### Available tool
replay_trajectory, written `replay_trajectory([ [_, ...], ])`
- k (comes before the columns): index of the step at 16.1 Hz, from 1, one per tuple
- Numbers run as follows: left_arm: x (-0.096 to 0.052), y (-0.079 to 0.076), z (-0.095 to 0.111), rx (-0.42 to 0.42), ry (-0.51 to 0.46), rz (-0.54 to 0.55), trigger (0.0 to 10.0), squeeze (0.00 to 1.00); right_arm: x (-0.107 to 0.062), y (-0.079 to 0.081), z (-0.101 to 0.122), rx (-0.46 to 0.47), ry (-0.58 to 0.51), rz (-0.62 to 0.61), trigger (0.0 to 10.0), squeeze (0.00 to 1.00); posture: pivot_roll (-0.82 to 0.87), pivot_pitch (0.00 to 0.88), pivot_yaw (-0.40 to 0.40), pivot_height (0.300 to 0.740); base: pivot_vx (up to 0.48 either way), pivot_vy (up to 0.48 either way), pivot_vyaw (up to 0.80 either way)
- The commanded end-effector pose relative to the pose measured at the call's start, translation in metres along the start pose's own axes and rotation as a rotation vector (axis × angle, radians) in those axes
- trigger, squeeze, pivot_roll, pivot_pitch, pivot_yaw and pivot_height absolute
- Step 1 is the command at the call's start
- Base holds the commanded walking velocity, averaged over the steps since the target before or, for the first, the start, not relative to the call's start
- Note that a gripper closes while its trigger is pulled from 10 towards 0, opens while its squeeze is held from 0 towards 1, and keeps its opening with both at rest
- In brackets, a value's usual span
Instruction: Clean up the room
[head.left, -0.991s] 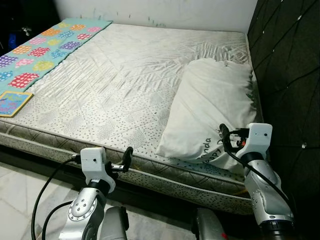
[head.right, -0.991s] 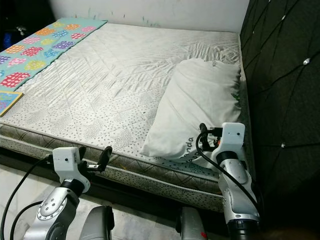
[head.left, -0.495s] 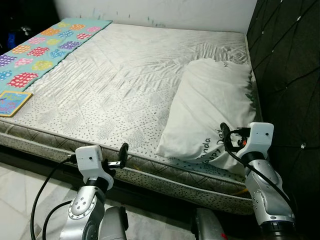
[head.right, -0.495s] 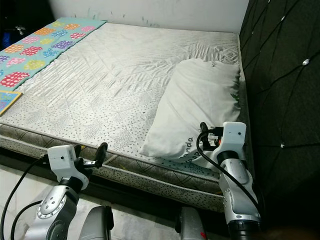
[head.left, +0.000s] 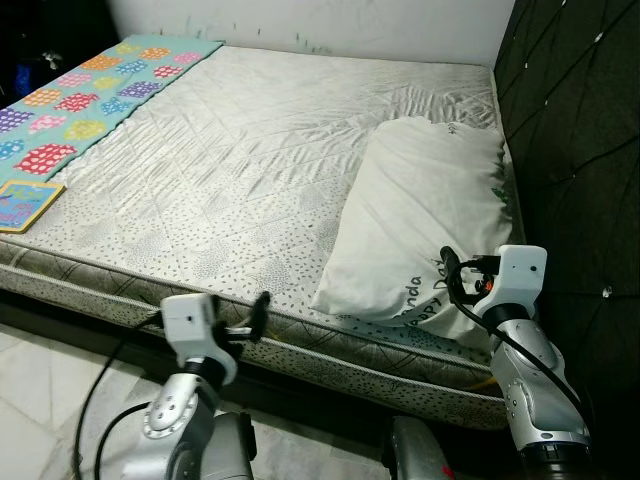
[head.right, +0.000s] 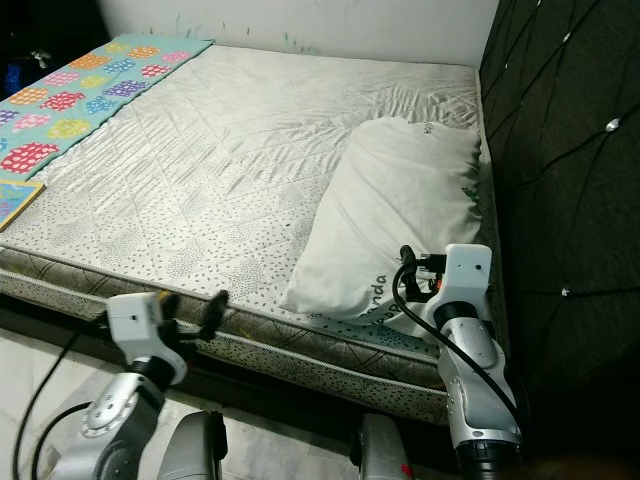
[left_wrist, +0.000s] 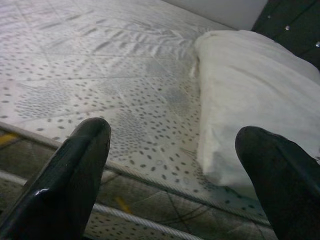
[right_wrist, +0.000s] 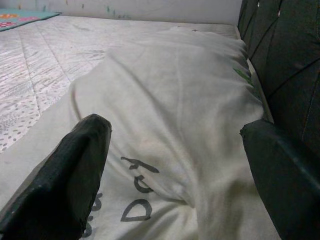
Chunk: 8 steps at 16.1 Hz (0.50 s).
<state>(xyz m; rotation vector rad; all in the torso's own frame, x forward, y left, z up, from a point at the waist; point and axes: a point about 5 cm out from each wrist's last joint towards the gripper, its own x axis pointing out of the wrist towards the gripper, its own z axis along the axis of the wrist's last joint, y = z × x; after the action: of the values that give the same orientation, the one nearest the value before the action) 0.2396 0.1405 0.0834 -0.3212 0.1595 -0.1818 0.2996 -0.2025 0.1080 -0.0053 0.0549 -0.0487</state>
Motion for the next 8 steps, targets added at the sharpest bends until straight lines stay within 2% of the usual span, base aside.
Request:
replay_trajectory([
  [1, -0.0006, -0.0004, 0.0013, 0.003, -0.001, -0.006, 10.0, 0.00, -0.0010, -0.0008, 0.0042, 0.000, -0.009, 0.001, 10.0, 0.00, -0.02, 0.000, -0.001, 0.585, 0.000, 0.000, 0.00],
  [4, 0.0006, 0.0001, 0.0007, -0.003, -0.001, 0.000, 10.0, 0.00, -0.0009, 0.0020, 0.0040, 0.004, -0.009, 0.009, 10.0, 0.00, -0.02, 0.000, -0.005, 0.585, 0.000, 0.000, 0.00],
  [6, 0.0010, 0.0003, 0.0009, -0.003, 0.000, -0.005, 10.0, 0.00, 0.0010, 0.0038, 0.0047, 0.045, -0.001, -0.005, 10.0, 0.00, -0.02, 0.000, -0.007, 0.585, 0.000, 0.000, 0.00],
  [8, 0.0016, -0.0002, 0.0009, -0.005, 0.000, -0.008, 10.0, 0.00, 0.0034, 0.0039, 0.0074, 0.032, -0.006, -0.005, 10.0, 0.00, -0.02, 0.000, -0.008, 0.585, 0.000, 0.000, 0.00],
])
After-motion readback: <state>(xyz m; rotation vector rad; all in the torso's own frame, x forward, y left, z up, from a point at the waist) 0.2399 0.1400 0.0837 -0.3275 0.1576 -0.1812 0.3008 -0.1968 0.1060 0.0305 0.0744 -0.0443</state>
